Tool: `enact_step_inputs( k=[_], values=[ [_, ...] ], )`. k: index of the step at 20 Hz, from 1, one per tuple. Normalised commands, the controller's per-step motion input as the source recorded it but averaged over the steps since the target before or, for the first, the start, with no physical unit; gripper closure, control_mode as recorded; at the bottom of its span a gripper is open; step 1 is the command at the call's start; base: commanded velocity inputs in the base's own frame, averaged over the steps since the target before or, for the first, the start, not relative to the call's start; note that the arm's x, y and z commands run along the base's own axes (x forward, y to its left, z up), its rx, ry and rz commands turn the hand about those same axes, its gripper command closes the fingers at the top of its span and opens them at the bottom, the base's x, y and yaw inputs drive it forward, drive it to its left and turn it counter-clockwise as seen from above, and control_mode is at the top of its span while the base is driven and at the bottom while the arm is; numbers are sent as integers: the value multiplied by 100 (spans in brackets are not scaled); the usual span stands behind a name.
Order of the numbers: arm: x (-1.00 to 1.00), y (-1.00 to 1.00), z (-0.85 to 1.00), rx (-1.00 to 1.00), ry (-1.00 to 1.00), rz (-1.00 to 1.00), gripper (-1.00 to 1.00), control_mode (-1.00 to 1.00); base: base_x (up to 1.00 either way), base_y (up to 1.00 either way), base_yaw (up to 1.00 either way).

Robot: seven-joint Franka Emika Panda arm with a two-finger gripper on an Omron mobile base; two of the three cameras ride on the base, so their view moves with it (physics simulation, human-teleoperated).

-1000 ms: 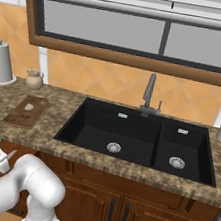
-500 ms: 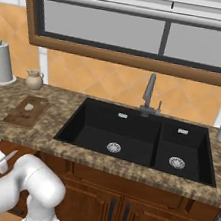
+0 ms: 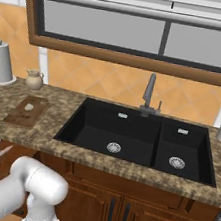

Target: Place the appropriate cutting tool for cutting the garlic skin on the cutting board.

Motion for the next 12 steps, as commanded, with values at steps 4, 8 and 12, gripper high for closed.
enact_step_inputs(
  k=[4,8,12],
  values=[
    [-11,3,88,0,0,-19,100,-100,0,0,0],
    [-39,8,86,2,0,-23,100,-100,0,0,0],
    [-95,9,52,6,0,-29,100,-100,0,0,0]
  ],
)
